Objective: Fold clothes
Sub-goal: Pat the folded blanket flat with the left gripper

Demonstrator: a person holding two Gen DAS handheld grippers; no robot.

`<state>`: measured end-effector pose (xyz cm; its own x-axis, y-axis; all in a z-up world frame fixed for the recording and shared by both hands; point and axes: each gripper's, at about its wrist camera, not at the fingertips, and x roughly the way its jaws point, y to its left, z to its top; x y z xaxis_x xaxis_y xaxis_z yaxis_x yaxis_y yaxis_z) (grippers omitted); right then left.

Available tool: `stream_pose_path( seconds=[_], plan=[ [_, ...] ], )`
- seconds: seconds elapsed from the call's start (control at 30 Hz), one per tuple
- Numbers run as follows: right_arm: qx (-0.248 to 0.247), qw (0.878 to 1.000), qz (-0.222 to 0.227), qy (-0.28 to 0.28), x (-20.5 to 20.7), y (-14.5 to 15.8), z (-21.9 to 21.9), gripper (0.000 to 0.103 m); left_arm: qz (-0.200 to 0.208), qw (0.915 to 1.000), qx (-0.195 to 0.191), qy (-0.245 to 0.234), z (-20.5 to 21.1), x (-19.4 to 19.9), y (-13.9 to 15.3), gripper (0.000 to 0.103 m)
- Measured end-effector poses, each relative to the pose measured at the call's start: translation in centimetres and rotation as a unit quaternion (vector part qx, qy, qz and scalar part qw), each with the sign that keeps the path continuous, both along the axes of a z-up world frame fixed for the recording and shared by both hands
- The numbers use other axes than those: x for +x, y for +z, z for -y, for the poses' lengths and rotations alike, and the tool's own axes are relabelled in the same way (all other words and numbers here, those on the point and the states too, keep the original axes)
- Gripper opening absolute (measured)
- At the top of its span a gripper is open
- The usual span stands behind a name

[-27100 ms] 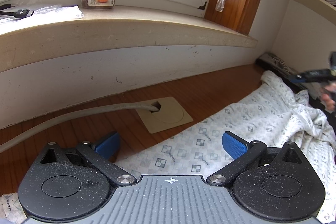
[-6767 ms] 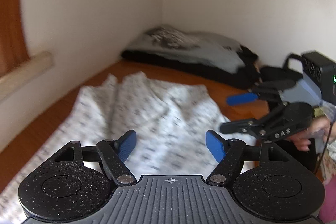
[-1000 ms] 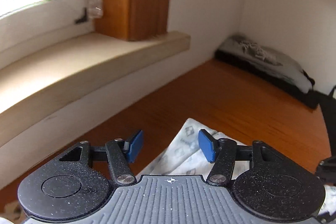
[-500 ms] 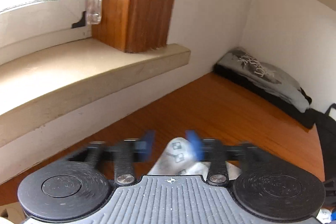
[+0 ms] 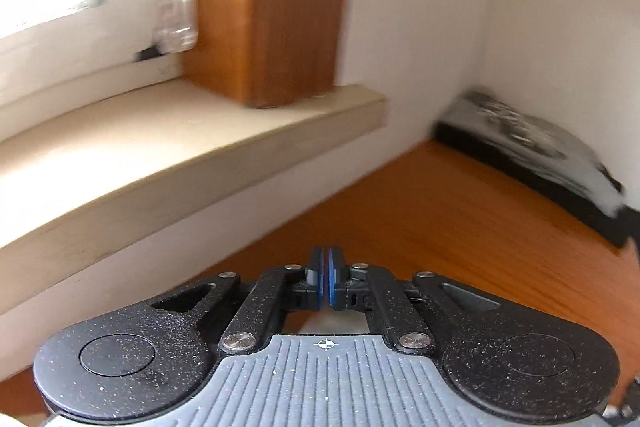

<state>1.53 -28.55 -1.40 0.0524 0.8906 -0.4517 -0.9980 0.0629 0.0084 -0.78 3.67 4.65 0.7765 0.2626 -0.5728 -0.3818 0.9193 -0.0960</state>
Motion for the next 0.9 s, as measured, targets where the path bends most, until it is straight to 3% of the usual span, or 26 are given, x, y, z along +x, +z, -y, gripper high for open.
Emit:
stream_pose_path(
  seconds=[0.07,0.13,0.2,0.3,0.33,0.43,0.6,0.7,0.77,0.87,0.9],
  plan=[
    [0.001,1.0,-0.001,-0.001,0.0,0.0,0.0,0.042,-0.005,0.9999,-0.005,0.008,-0.2,-0.3,-0.2,0.002],
    [0.002,1.0,-0.002,-0.002,0.0,0.0,0.0,0.042,-0.006,0.9998,0.011,0.015,0.4,-1.5,0.2,0.015],
    [0.003,1.0,-0.004,-0.002,0.0,0.0,0.0,0.043,0.0,0.9992,0.035,0.021,1.5,-3.1,0.5,0.036],
    [0.009,1.0,-0.014,-0.005,0.3,0.3,0.2,0.045,0.013,0.999,0.04,0.013,3.8,-5.4,0.9,0.051],
    [0.015,1.0,-0.021,-0.009,0.6,0.6,0.6,0.052,0.014,0.9991,0.041,0.004,4.7,-6.1,0.9,0.057],
    [0.033,0.998,-0.039,-0.022,1.1,1.5,1.6,0.057,0.01,0.9986,0.046,-0.021,7.5,-7.8,0.6,0.061],
    [0.036,0.999,-0.03,-0.018,0.9,2.8,3.8,0.056,-0.025,0.9969,0.064,-0.038,9.8,-8.5,-1.1,0.06],
    [0.013,0.999,-0.029,0.001,-0.1,2.0,4.0,0.056,-0.042,0.9973,0.059,-0.012,9.0,-8.7,-2.3,0.06],
    [0.004,1.0,-0.006,-0.001,-1.0,1.2,3.9,0.056,-0.043,0.9972,0.062,0.004,8.9,-9.4,-1.9,0.06],
    [0.009,1.0,-0.01,-0.01,-1.1,1.5,4.1,0.056,-0.049,0.9936,0.101,0.01,10.7,-10.8,-1.1,0.062],
    [0.01,1.0,-0.009,-0.012,-1.2,1.8,4.2,0.056,-0.05,0.9925,0.112,0.006,11.4,-11.4,-0.7,0.067]
  ],
)
